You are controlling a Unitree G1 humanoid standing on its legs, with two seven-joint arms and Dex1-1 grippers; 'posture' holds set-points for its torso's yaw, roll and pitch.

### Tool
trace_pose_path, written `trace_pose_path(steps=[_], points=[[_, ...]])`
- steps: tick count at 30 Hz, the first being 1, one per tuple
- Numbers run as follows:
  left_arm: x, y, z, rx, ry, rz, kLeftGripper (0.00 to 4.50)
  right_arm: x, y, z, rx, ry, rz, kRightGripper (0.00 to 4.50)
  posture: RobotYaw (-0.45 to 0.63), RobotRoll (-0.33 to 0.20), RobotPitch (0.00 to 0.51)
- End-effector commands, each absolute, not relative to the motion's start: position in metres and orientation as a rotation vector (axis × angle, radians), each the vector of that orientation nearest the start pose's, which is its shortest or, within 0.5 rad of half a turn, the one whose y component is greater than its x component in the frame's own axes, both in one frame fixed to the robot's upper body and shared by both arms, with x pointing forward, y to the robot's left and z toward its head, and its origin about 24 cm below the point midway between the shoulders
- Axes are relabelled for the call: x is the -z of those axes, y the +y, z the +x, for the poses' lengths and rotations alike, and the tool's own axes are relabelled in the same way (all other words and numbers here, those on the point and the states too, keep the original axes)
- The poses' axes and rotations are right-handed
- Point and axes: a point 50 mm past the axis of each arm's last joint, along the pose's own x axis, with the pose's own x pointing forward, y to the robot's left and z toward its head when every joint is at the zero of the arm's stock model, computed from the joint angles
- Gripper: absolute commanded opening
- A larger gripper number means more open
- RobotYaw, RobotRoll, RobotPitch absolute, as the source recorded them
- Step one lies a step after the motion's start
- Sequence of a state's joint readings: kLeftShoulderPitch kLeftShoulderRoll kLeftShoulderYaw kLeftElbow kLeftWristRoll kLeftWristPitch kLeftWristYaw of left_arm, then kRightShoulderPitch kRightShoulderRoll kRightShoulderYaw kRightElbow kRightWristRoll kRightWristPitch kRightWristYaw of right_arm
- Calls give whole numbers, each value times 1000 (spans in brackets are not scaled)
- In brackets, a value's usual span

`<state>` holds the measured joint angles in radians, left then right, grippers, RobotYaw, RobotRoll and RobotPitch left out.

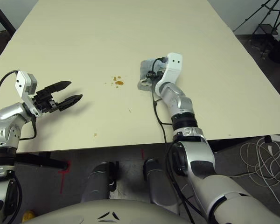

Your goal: Wipe the water off the table with a rag.

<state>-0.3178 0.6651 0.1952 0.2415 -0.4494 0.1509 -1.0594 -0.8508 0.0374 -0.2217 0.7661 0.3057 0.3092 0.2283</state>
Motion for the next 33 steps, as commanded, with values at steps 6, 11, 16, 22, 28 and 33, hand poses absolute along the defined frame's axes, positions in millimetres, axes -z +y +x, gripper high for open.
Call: trace_pose_path(steps=[6,11,16,22,28,33], points=[[-131,272,278,807,27,142,4500,-89,-30,369,-554,335,413,148,78,0,151],[-130,271,276,802,27,137,4500,-83,-8,354,-703,403,397,147,84,0,153],[-129,270,274,800,28,132,4500,-78,2,341,-823,455,370,146,86,0,154],[-128,269,274,798,28,129,4500,-76,5,328,-951,499,347,145,82,0,155],[-127,267,277,799,26,128,4500,-78,-7,336,-857,459,342,145,75,0,153],[-127,266,278,801,23,128,4500,-84,-34,357,-665,383,355,145,72,0,151]])
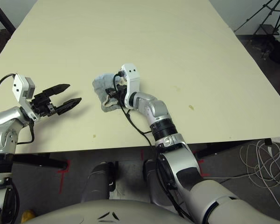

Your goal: Wipe the water off the table with a rag.

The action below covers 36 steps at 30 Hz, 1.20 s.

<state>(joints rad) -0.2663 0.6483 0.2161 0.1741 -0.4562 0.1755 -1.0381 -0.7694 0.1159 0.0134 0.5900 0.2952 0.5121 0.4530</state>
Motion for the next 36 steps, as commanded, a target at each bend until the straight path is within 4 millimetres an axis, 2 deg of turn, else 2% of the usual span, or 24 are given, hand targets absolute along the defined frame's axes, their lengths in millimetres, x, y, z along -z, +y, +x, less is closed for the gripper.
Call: trace_pose_path(steps=[1,8,12,19,21,25,30,36], points=[[-127,266,278,801,23,128,4500,-85,-39,360,-638,372,360,145,72,0,151],[-128,267,280,795,20,130,4500,-95,-75,382,-447,287,376,145,70,0,149],[-128,267,282,783,15,132,4500,-105,-83,390,-387,223,408,144,69,0,148],[-127,269,285,770,12,136,4500,-130,-80,396,-417,92,517,144,68,0,145],[-127,269,285,768,11,139,4500,-134,-90,399,-395,84,500,144,68,0,145],[-128,270,286,761,8,143,4500,-146,-113,403,-382,61,464,144,61,0,148],[-129,270,290,754,4,146,4500,-171,-159,401,-397,42,350,144,49,0,149],[-128,270,293,754,0,149,4500,-188,-221,390,-328,70,216,144,33,0,146]])
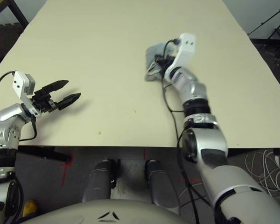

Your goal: Wipe the water off the table with a rag.

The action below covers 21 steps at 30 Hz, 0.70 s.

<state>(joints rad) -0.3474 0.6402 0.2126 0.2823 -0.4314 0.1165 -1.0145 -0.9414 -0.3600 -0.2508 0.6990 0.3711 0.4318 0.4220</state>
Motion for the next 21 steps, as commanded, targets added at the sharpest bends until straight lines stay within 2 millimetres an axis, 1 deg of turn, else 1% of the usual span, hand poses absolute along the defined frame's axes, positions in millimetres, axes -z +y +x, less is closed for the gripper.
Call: trace_pose_path(steps=[1,5,10,15,21], points=[[-128,270,293,754,-1,149,4500,-189,-231,388,-320,82,195,144,33,0,146],[-128,269,295,756,-2,148,4500,-187,-262,374,-293,152,124,144,23,0,147],[-127,268,296,760,-3,145,4500,-175,-288,358,-274,264,87,144,17,0,148],[-126,268,297,763,-2,142,4500,-154,-301,347,-247,370,65,144,10,0,150],[-125,267,298,764,-4,140,4500,-129,-307,342,-187,439,7,144,9,0,149]])
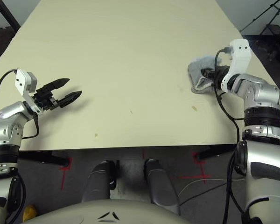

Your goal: Wipe the water off the table with a rag.

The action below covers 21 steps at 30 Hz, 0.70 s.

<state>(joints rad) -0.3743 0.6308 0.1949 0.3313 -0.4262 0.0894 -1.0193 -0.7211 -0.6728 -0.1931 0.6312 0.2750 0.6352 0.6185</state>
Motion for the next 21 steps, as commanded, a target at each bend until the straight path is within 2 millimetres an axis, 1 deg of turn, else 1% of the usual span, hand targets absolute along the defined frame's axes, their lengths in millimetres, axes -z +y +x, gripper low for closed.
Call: trace_pose_path(steps=[1,2,3,4,11,12,16,19,21], points=[[-125,267,298,762,-5,139,4500,-127,-308,342,-168,444,-10,494,8,0,149],[-125,267,298,760,-6,139,4500,-126,-310,342,-151,442,-29,876,8,0,149],[-125,267,298,758,-7,139,4500,-126,-311,342,-133,429,-41,1127,7,0,149],[-125,267,298,752,-8,139,4500,-129,-314,343,-112,407,-46,1478,6,0,150],[-127,272,303,682,-27,150,4500,-156,-333,339,-68,304,-104,4176,-7,0,151],[-127,274,304,665,-31,155,4500,-161,-338,337,-55,290,-108,4492,-10,0,151],[-131,283,309,566,-52,176,4500,-176,-351,333,3,233,-132,4492,-19,0,150],[-133,293,316,420,-79,205,4500,-185,-358,332,49,130,-146,4492,-22,0,148],[-133,301,320,305,-97,212,4500,-188,-357,333,55,37,-124,4492,-21,0,147]])
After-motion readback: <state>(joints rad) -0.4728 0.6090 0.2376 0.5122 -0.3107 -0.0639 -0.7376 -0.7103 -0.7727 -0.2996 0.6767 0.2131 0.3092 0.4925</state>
